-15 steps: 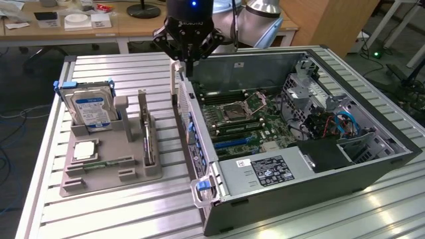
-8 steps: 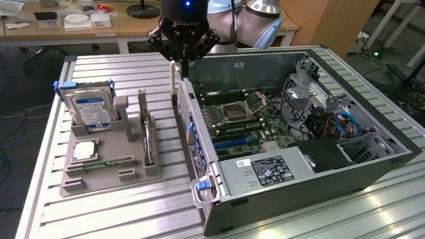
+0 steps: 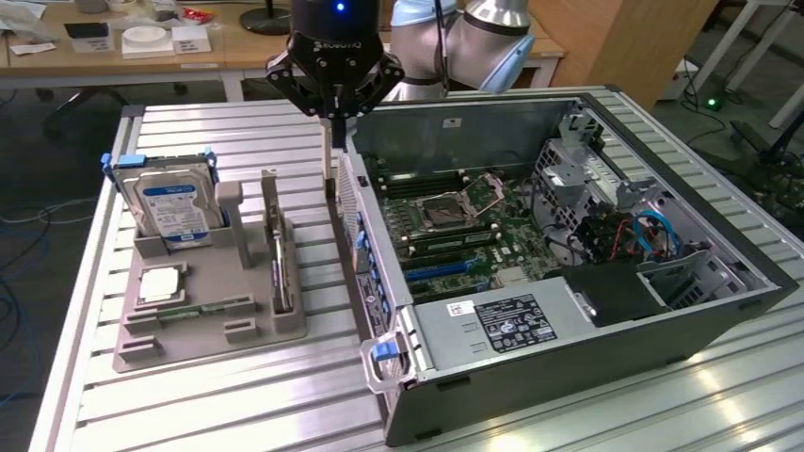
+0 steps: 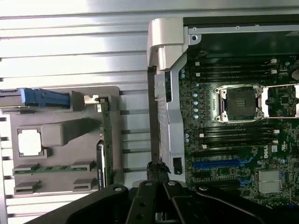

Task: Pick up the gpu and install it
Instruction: 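Reach for the gpu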

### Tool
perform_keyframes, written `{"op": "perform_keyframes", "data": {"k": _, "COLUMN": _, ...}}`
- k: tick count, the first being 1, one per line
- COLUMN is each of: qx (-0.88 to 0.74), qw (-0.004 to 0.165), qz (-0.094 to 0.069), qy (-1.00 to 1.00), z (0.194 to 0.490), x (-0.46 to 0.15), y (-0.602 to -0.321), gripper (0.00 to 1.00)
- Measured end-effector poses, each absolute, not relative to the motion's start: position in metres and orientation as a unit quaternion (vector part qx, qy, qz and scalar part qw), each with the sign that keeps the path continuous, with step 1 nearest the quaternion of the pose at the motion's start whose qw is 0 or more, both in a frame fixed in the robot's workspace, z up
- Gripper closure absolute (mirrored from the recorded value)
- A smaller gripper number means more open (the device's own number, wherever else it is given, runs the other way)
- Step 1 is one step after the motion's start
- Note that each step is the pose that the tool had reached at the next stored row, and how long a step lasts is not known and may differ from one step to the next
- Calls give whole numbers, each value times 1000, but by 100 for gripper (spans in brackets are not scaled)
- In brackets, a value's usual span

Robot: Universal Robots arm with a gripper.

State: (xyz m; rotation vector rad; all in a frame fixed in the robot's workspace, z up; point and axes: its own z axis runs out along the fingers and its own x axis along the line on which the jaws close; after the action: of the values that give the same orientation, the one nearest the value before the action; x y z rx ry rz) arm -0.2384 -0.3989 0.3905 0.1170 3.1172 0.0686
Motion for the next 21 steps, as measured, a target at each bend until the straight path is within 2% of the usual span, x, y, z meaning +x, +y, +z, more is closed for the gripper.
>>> {"op": "perform_keyframes", "data": {"k": 21, "qx": 37, "qw": 10, "qz": 22, "qy": 999, "z": 390, "x": -270, "y": -399, "gripper": 90}}
